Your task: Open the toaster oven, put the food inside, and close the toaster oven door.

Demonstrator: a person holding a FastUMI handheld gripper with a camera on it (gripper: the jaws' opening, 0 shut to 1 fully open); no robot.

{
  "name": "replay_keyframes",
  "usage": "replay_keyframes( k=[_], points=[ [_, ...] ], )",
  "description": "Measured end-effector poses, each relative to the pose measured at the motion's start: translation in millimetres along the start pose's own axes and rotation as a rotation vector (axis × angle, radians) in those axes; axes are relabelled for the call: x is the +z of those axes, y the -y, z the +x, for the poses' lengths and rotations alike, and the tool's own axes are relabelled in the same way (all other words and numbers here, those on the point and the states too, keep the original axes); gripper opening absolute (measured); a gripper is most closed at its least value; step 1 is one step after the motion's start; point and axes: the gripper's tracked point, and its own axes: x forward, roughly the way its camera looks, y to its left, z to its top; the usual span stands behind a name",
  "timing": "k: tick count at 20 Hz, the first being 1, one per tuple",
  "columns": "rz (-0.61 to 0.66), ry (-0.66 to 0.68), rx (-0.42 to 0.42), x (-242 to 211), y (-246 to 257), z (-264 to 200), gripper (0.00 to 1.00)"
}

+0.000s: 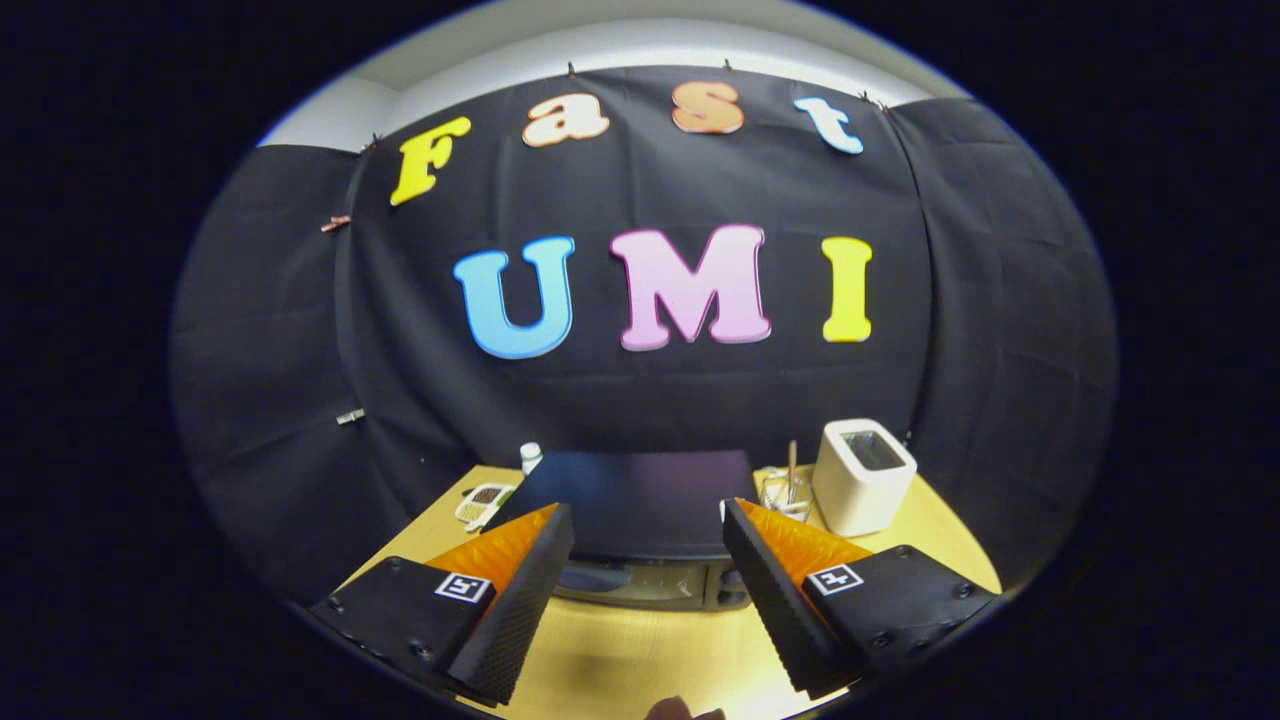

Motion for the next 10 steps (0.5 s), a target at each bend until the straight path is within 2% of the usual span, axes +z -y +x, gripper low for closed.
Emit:
replay_keyframes(
  k=[4,10],
  points=[
    [-0.055,0.104,-0.010,54.5,43.6,-22.8,0.98],
    [-0.031,0.157,-0.036,109.1,106.9,-38.9,0.98]
  ],
)
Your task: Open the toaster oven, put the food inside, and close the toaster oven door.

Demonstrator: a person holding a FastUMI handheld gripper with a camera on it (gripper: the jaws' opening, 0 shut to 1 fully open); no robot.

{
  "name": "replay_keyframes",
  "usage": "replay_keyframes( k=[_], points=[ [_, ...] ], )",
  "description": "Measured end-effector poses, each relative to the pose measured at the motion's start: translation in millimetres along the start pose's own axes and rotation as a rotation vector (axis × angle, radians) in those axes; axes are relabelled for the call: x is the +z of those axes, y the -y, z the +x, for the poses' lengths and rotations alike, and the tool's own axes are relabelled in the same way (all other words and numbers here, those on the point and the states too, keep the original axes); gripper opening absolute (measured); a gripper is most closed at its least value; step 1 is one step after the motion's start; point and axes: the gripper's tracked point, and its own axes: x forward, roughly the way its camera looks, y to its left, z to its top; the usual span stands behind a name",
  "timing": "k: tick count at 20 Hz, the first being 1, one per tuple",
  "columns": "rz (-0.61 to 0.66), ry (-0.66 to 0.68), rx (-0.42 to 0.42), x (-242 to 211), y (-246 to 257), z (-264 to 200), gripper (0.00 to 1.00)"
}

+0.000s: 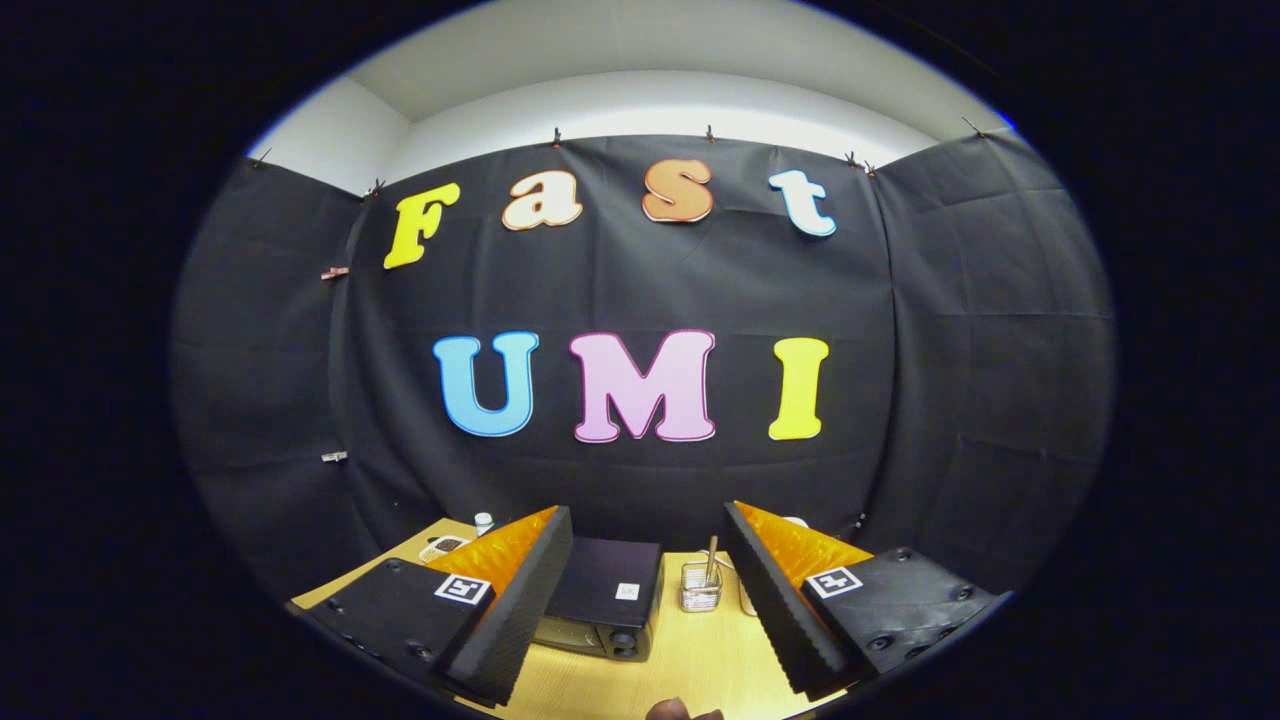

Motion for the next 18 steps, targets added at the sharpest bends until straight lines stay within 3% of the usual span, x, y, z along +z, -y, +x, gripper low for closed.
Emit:
replay_keyframes(
  k=[9,18],
  points=[
    [0.026,0.073,-0.022,42.8,62.3,-8.6,0.98],
    [0.029,0.036,-0.074,33.2,86.2,-10.1,0.98]
  ],
)
